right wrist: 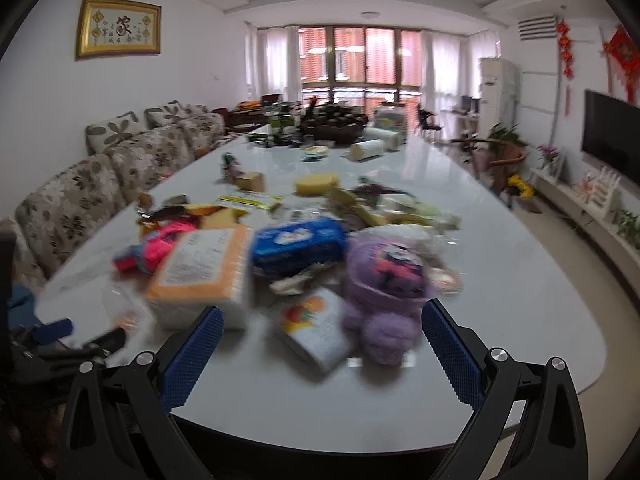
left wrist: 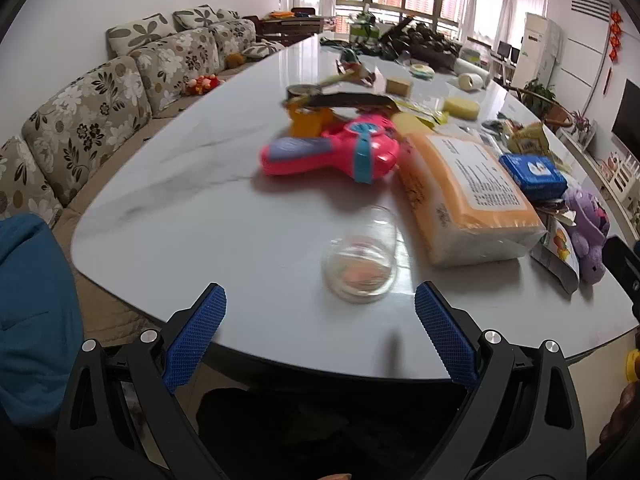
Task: Collect trash
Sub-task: 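Grasp the orange tissue pack with the right gripper while the left grasps the clear dome cup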
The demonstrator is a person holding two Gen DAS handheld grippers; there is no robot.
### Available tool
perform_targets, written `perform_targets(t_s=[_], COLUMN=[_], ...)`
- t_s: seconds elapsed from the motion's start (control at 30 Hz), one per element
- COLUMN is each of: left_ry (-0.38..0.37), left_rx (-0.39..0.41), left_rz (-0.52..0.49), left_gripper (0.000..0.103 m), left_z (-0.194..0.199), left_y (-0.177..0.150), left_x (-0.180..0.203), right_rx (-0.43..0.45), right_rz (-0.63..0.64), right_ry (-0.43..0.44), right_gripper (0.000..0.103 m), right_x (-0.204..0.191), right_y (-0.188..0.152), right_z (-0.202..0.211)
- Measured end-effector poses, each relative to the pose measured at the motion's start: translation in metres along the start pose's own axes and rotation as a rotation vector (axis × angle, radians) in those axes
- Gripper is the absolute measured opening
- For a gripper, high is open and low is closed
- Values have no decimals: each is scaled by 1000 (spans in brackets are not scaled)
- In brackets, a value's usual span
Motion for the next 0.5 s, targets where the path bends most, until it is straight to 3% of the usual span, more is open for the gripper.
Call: perform_targets(t_s=[0.23,0.5], left_ry=[-3,34], left_rx=[56,109], left_rz=[105,119], left_gripper=[93,93], left_z=[22,18], left_y=[11,18], left_x=[-54,-86], right_rx=[-69,-293], right_rz=[77,120], right_ry=[147,138], right_gripper=[98,98], right_x=[-58,-89], right_y=[40,32], right_z=[-37,-108])
Point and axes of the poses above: each gripper's, at about its wrist camera, not at the fingertips, and z roughly against the way its jaws point, x to its right, y to its top, the point moved 7 cm from there along -z, roughly the way its jaws point, and after that the axes turned 15 degrees about z, right-handed, at the moved point
